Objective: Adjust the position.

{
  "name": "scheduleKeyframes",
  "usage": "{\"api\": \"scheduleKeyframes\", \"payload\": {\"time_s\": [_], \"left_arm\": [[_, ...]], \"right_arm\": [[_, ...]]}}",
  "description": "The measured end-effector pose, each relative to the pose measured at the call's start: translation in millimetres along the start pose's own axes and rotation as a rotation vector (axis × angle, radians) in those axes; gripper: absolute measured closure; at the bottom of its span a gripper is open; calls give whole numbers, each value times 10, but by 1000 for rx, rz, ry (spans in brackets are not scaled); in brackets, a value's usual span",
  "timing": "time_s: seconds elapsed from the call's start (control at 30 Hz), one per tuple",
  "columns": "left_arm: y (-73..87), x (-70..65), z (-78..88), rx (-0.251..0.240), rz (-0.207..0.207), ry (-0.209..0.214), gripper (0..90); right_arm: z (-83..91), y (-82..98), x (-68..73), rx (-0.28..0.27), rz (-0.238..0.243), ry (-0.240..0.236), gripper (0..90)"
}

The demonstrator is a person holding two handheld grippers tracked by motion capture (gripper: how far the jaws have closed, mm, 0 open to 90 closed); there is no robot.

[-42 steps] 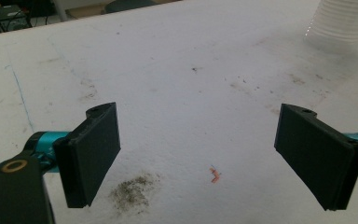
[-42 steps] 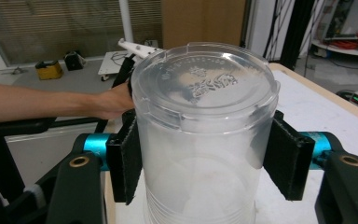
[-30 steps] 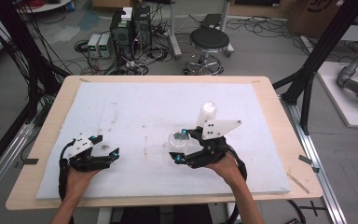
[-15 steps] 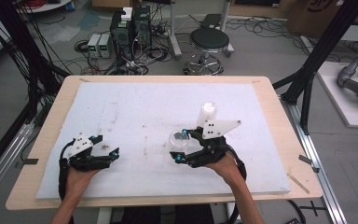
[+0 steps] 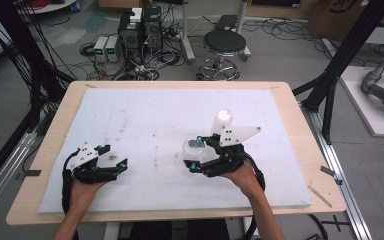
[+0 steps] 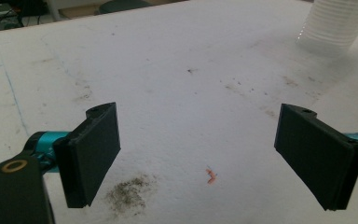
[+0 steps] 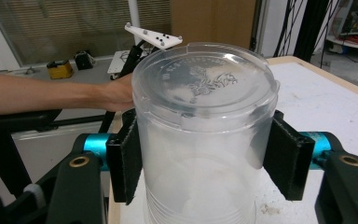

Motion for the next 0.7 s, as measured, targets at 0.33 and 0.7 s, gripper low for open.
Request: {"api": "scheduleKeyframes", "payload": {"time_s": [0.33, 0.7], "left_arm": [[-284, -74, 89, -97, -52, 214, 140], [-670, -472, 33, -162, -102, 534, 138]], "right_arm": [[-7, -41, 21, -7, 7, -21, 364], [-16, -67, 14, -13, 5, -41, 365]]}}
Point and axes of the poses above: each handheld gripper's, and its own axes: z roughly backward along the jaws, y roughly out of its underside, x roughly to its left, the point moved 6 cm from there along -z, roughly forward along the jaws, and after that the axes turned 6 degrees about -z, right-handed, at the moved point
